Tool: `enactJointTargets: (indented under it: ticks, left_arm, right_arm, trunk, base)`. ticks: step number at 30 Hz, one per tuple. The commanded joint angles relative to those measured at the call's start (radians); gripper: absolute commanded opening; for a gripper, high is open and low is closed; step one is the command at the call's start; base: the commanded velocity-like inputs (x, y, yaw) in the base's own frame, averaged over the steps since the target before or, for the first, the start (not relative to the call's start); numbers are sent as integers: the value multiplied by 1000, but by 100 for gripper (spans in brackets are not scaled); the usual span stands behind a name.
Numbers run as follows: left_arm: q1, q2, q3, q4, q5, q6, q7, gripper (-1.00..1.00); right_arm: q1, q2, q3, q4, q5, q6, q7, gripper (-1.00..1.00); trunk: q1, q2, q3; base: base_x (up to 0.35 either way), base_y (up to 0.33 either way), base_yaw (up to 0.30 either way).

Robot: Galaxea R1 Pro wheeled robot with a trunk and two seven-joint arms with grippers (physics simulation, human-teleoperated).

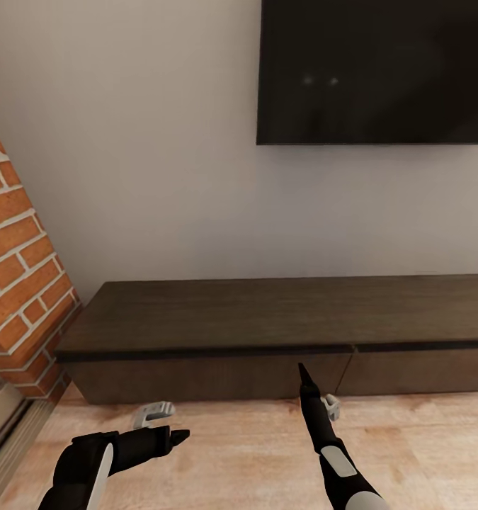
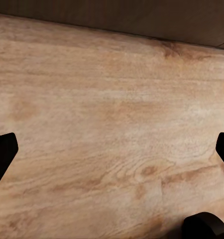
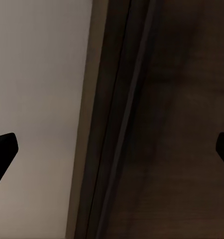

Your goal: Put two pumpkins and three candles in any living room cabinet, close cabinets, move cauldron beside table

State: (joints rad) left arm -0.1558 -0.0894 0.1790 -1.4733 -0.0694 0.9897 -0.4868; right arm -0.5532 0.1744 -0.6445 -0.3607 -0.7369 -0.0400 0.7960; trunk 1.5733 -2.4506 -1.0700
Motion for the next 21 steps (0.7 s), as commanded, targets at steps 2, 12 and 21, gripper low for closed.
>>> enactJointTargets:
  ticks: [2, 12, 21]
  left_arm:
    - [-1, -1, 2, -1, -7, 4, -9, 100]
    - [-1, -1, 2, -1, -7, 4, -9, 100]
    - [-1, -2, 2, -1, -8, 3, -7, 100]
  right_arm:
    - [-1, 0, 0, 1, -6, -2, 3, 100]
    - [-1, 0, 1, 0, -6, -3, 2, 100]
    - [-1, 0, 1, 0, -6, -4, 2, 100]
  trunk:
    - [0, 0, -1]
    - [0, 0, -1]
    - [0, 0, -1]
  base:
    - [34, 0, 0]
    - [62, 0, 0]
    - [94, 0, 0]
